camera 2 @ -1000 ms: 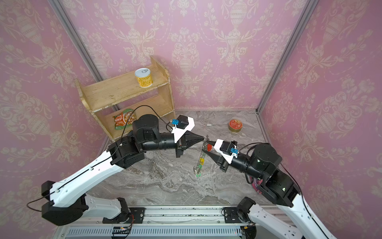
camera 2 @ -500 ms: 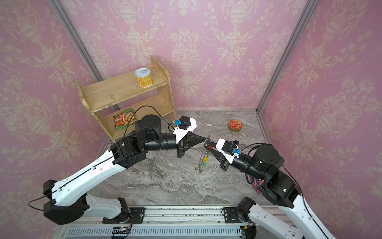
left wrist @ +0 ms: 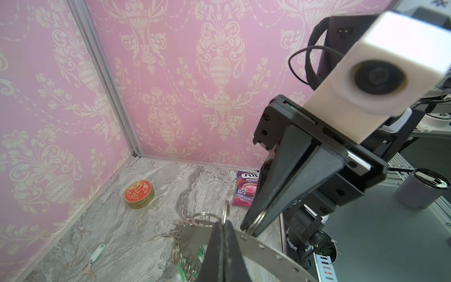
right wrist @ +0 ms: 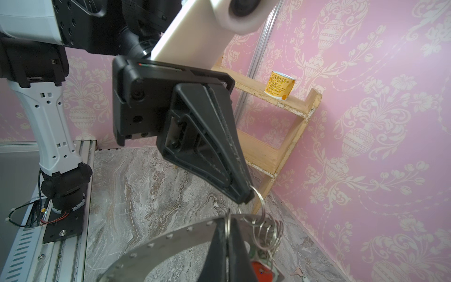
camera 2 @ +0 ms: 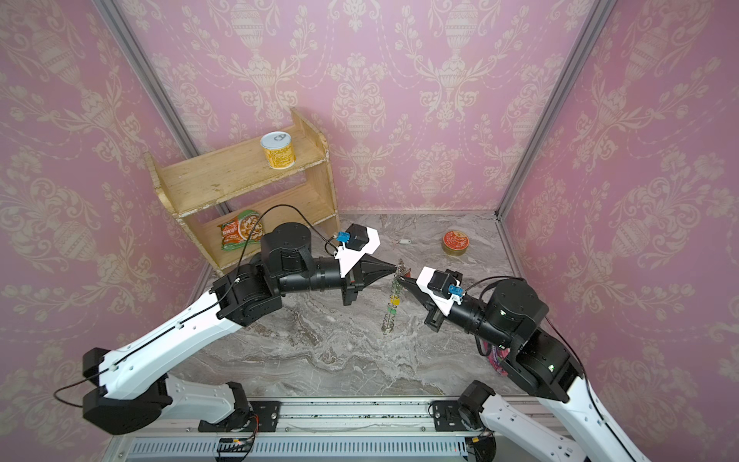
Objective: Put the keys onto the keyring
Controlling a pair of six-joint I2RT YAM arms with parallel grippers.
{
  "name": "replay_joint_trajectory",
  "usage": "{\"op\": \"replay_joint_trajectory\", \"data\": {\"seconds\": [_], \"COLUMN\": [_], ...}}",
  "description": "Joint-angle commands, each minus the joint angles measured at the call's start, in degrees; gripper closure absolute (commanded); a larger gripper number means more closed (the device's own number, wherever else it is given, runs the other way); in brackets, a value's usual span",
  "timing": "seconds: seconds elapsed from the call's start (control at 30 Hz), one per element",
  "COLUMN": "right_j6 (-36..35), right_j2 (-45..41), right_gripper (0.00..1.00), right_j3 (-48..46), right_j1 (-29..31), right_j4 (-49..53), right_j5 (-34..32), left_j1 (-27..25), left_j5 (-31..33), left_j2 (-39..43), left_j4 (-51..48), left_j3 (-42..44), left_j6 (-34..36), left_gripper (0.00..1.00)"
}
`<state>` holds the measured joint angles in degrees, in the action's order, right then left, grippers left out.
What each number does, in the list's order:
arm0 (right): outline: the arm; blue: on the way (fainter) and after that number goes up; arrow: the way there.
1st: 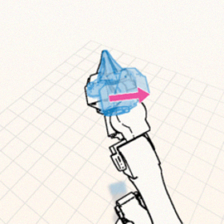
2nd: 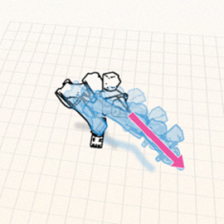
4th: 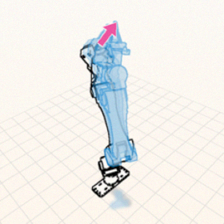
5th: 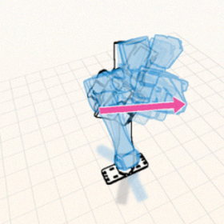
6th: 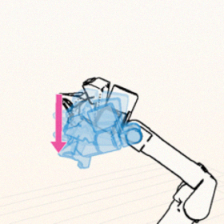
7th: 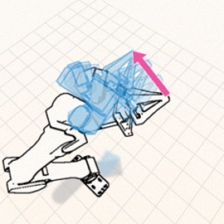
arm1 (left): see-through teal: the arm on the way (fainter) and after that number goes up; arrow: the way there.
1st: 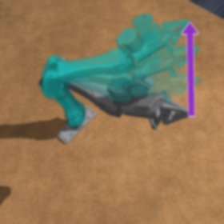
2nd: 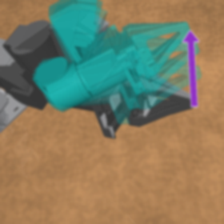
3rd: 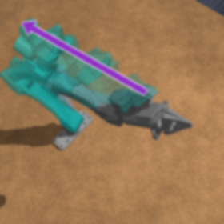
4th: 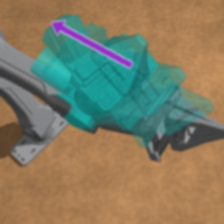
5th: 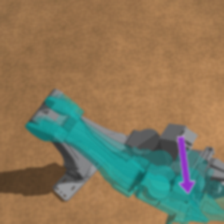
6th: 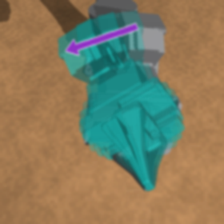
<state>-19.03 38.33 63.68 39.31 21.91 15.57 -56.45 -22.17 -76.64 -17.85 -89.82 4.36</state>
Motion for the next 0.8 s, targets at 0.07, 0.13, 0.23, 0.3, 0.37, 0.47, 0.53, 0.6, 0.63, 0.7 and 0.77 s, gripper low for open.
{"op": "replay_joint_trajectory", "data": {"seconds": [0.07, 0.13, 0.23, 0.3, 0.37, 0.47, 0.53, 0.6, 0.63, 0.7, 0.77], "right_j6": [2.34, 2.62, 2.91, 3.15, 3.43, 4.17, 4.59, 5.07, 5.26, 5.61, 5.8], "right_j2": [-0.84, -0.94, -0.9, -0.8, -0.47, 0.21, 0.49, 0.65, 0.7, 0.82, 0.82], "right_gripper": [1.0, 1.0, 1.0, 1.0, 1.0, 1.0, 1.0, 1.0, 1.0, 1.0, 1.0], "right_j3": [1.78, 1.84, 2.07, 2.03, 2.06, 2.46, 2.69, 2.88, 3.1, 3.15, 3.2], "right_j1": [0.41, 0.42, 0.33, 0.4, 0.39, 0.43, 0.38, 0.38, 0.36, 0.36, 0.33], "right_j4": [0.3, 0.83, 1.2, 1.07, 0.67, -0.01, -0.29, -0.67, -0.66, -0.49, -0.47], "right_j5": [-0.46, -0.62, -0.46, -0.08, 0.85, 2.49, 3.26, 4.29, 4.68, 5.3, 5.49], "left_j1": [0.7, 1.06, 1.16, 1.09, 1.07, 1.07, 1.07, 1.07, 1.07, 1.07, 1.07], "left_j5": [7.53, 10.08, 9.47, 7.3, 3.96, -1.79, -4.68, -7.21, -8.24, -10.57, -12.28], "left_j2": [5.37, 7.25, 9.6, 10.19, 9.56, 7.4, 5.85, 4.48, 3.96, 3.01, 2.42], "left_j4": [1.59, 2.2, 5.07, 6.59, 6.46, 5.62, 4.13, 2.37, 1.76, 0.75, 0.37], "left_j3": [4.56, 6.57, 8.39, 8.93, 8.17, 6.05, 4.49, 3.1, 2.55, 1.45, 0.73], "left_j6": [-0.9, -1.28, -1.55, -1.62, -1.22, -0.72, 0.16, 1.22, 1.68, 2.27, 2.23], "left_gripper": [0.55, 0.31, 0.27, 0.28, 0.33, 0.4, 0.45, 0.49, 0.51, 0.56, 0.6]}}
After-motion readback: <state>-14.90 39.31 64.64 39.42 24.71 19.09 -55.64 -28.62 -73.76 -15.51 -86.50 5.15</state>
